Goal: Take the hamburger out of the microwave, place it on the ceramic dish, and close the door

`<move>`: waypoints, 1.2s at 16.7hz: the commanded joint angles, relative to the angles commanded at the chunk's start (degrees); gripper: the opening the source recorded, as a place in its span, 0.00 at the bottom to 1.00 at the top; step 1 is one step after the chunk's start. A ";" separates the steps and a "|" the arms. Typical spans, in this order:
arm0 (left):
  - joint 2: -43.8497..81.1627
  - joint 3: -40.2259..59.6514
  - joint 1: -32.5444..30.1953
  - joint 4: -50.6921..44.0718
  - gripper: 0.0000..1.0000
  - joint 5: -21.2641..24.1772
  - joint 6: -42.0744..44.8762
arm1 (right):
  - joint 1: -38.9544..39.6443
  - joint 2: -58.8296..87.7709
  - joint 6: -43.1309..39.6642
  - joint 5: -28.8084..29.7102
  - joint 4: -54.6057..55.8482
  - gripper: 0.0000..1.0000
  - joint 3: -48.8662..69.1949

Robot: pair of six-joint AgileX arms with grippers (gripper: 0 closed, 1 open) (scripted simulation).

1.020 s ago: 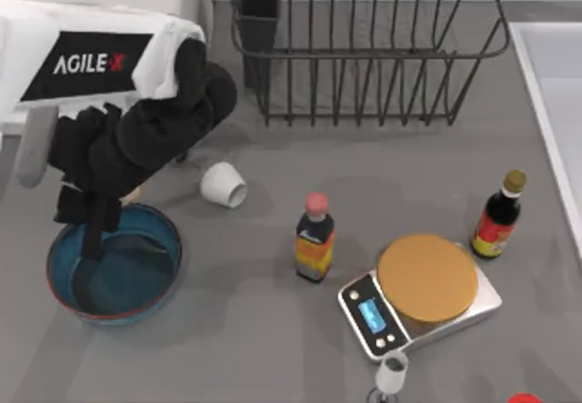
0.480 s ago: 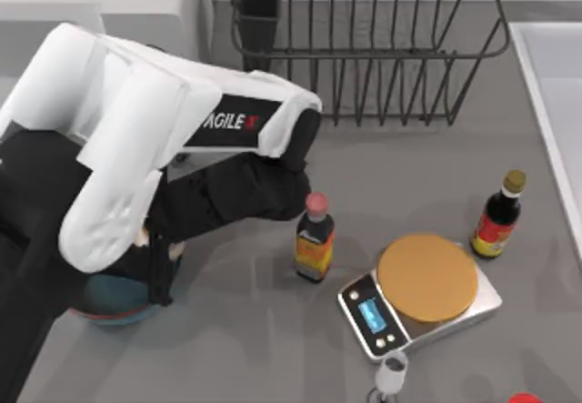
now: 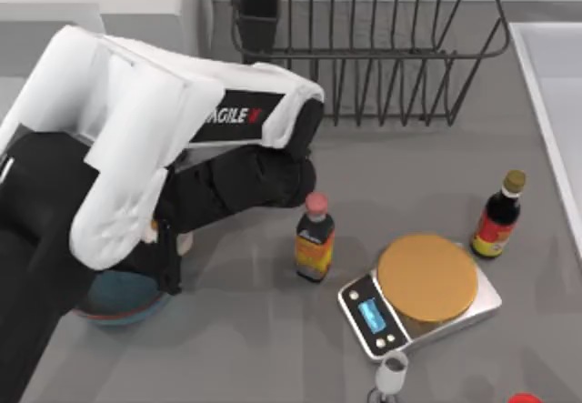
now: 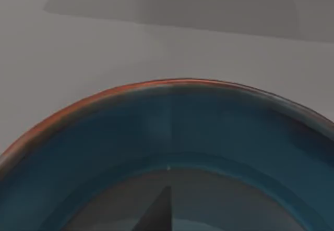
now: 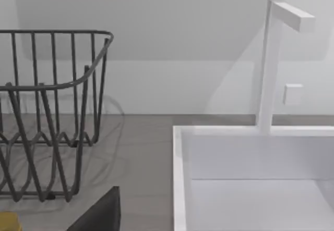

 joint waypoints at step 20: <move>-3.02 -13.45 2.58 7.59 0.60 -3.04 1.28 | 0.00 0.00 0.00 0.00 0.00 1.00 0.00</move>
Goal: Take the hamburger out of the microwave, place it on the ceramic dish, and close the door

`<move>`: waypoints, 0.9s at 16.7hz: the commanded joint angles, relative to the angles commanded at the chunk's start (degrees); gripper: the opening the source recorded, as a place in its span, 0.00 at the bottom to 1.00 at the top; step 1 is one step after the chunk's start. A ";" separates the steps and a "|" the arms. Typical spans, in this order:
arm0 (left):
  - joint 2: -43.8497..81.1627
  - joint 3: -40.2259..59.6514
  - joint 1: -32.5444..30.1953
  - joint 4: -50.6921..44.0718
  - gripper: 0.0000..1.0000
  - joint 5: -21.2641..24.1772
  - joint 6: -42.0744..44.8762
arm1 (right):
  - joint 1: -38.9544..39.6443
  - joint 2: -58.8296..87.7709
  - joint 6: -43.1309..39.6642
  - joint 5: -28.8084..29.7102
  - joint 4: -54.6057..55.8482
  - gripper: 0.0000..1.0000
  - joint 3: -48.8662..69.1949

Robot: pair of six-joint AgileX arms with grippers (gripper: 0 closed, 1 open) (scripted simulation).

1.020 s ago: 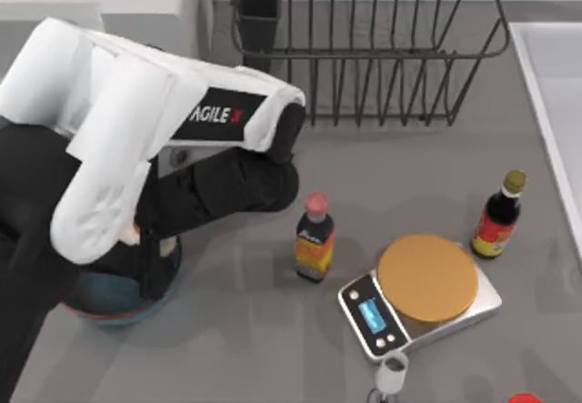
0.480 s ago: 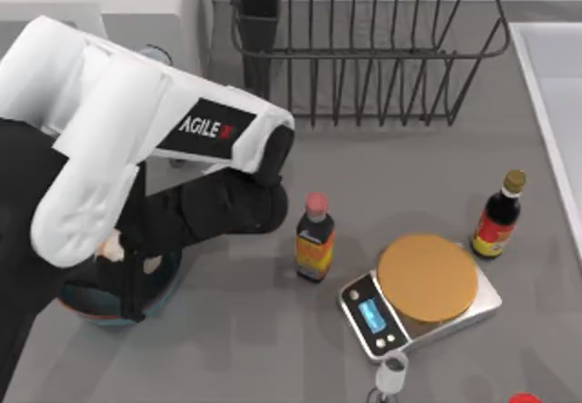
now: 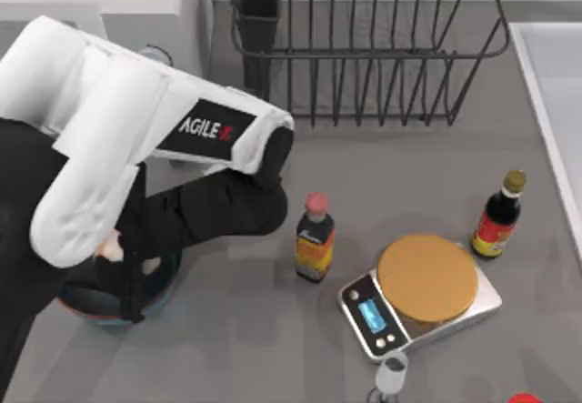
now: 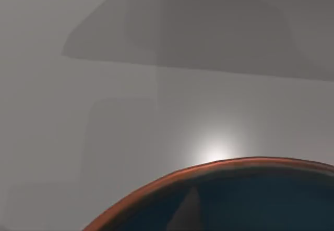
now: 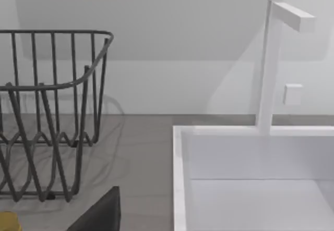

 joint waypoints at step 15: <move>-2.21 0.80 -1.33 -0.94 1.00 0.33 -0.16 | 0.00 0.00 0.00 0.00 0.00 1.00 0.00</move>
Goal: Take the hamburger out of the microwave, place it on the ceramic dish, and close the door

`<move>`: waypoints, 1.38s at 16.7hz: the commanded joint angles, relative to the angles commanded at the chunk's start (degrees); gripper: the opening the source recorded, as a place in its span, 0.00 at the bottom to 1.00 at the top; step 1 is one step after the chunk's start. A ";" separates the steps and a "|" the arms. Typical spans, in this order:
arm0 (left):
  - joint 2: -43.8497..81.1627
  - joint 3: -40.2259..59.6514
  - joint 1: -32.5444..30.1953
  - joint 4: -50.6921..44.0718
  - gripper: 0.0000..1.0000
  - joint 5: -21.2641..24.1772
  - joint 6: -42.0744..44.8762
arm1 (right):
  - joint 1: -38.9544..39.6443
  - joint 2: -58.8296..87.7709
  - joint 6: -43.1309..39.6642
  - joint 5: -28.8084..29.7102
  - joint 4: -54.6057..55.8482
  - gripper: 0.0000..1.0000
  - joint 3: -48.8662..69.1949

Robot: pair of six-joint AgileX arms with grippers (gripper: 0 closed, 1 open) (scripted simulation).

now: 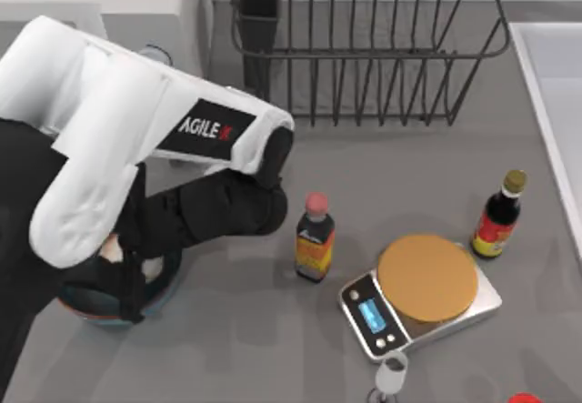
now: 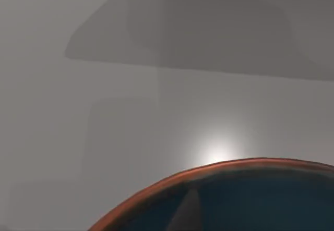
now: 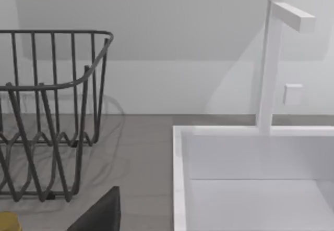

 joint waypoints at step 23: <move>-114.55 -67.49 29.26 70.64 1.00 39.13 127.37 | 0.00 0.00 0.00 0.00 0.00 1.00 0.00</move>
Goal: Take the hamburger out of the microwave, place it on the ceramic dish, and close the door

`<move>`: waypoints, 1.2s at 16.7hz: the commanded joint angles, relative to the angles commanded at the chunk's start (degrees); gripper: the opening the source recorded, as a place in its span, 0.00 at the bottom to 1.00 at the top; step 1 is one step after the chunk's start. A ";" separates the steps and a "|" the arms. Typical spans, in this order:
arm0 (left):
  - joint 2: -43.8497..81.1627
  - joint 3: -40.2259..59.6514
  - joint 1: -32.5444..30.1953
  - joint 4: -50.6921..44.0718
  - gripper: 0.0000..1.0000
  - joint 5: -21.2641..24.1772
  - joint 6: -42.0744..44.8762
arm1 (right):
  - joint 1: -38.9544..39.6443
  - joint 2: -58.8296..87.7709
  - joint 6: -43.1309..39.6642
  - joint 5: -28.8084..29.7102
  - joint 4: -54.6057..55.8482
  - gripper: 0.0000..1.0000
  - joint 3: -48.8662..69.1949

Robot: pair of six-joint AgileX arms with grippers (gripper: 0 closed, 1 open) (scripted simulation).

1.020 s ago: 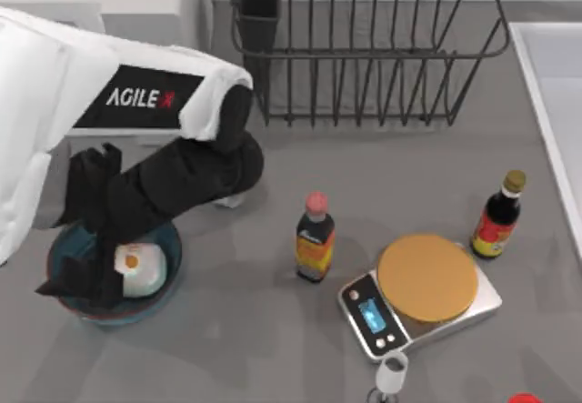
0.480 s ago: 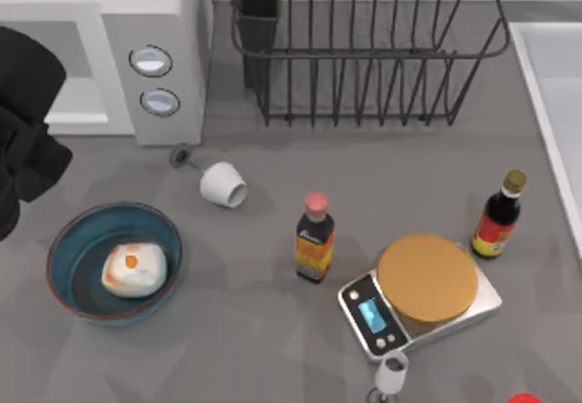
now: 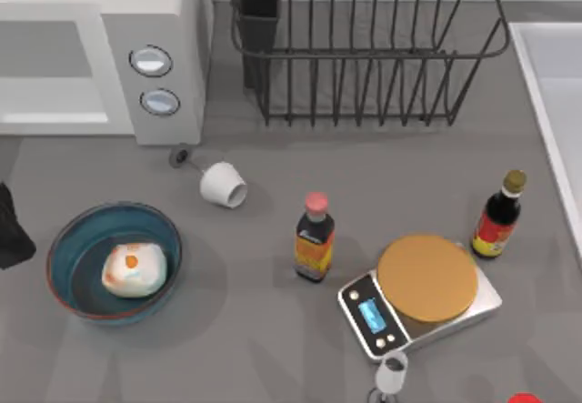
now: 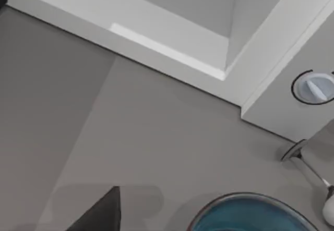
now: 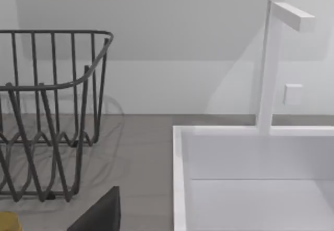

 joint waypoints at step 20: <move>-23.57 -20.78 5.77 22.17 0.55 5.89 26.18 | 0.00 0.00 0.00 0.00 0.00 1.00 0.00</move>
